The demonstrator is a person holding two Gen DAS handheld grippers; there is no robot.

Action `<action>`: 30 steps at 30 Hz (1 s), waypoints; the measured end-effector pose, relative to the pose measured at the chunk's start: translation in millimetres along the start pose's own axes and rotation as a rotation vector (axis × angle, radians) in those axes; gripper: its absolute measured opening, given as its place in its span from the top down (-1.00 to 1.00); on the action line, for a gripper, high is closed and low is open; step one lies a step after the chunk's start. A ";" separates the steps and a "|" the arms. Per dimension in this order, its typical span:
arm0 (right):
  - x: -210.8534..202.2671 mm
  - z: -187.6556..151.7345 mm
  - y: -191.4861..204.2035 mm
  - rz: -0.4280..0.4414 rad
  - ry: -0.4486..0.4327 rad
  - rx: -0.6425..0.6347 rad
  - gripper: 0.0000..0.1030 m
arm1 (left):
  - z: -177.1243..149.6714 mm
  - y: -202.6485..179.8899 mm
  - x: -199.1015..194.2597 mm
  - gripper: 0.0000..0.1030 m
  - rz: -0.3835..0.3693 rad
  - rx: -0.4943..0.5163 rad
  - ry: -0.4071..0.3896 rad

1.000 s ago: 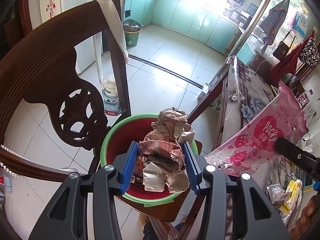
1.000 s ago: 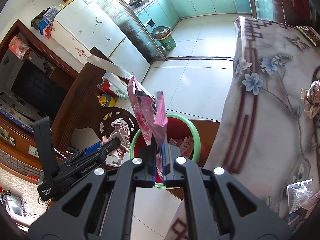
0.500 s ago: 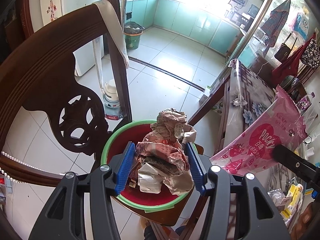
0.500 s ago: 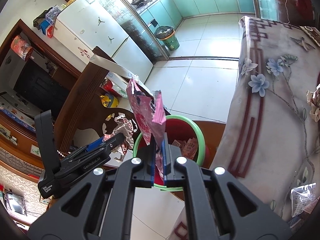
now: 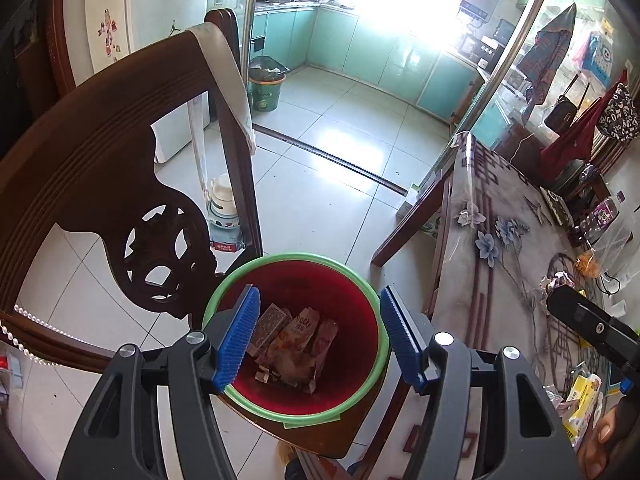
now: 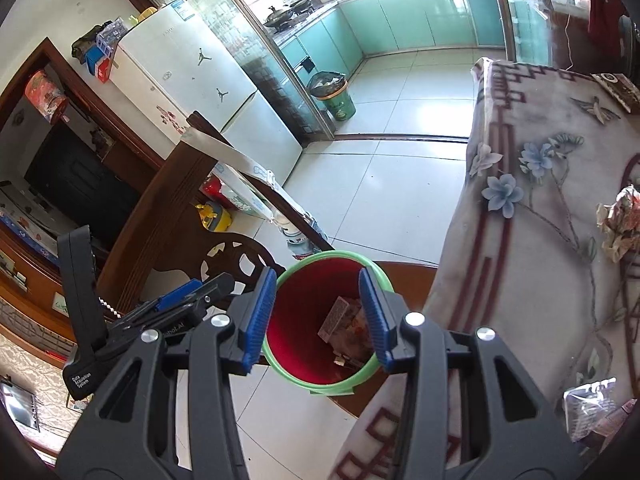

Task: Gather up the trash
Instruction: 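Return both tools to the remaining trash on the table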

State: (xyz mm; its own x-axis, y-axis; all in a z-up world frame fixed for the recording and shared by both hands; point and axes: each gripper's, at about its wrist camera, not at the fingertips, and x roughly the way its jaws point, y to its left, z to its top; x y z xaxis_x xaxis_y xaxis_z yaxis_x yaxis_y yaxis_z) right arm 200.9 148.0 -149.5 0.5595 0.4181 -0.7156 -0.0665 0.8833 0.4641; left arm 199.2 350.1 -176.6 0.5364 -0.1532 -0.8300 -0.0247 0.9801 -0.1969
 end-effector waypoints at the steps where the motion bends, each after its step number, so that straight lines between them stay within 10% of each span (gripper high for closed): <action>1: -2.2 -1.3 -0.9 -0.005 0.004 0.000 0.18 | -1.3 -1.0 -1.0 -0.16 -0.002 0.001 0.001; 20: -92.7 -48.0 -80.8 -0.121 0.027 -0.024 -0.07 | -45.7 -109.1 -11.7 -0.13 -0.089 0.168 0.052; 30: -128.9 -92.1 -201.0 -0.381 0.413 -0.412 -0.16 | -99.1 -205.1 -5.2 -0.15 -0.155 0.244 0.138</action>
State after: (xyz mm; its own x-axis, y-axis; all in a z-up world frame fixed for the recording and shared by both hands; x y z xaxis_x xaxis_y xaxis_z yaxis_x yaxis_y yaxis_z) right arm 66.1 -63.8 -198.6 0.2516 0.0375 -0.9671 -0.2814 0.9589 -0.0360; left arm 117.9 137.3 -183.6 0.3982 -0.3021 -0.8661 0.2601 0.9427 -0.2092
